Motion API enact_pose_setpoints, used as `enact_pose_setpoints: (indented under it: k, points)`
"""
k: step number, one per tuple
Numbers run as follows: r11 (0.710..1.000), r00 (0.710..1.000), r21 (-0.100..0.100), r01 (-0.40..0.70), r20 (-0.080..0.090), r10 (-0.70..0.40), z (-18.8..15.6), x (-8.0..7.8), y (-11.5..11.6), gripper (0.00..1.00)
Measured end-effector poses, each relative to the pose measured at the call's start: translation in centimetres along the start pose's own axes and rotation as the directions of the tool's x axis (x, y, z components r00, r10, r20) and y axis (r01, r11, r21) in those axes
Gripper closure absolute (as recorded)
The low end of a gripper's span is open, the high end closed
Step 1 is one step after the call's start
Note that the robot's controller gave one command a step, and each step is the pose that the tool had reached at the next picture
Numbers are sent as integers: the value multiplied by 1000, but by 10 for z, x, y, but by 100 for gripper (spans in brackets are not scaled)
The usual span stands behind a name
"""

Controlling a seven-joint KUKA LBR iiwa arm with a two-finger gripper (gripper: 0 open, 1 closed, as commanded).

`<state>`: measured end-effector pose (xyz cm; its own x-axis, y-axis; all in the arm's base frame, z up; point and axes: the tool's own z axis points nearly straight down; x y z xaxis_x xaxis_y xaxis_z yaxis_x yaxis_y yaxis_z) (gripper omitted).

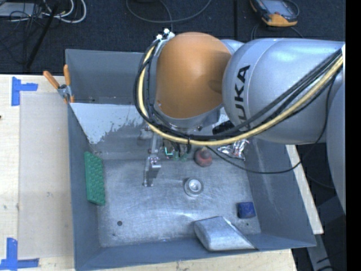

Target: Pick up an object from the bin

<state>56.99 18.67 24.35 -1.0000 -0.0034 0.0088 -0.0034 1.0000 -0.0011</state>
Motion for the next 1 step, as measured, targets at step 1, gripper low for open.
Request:
enact_pose_setpoints:
  k: [1]
  points:
    - [963,963,-1,270,12,-270,173,9,-92,0]
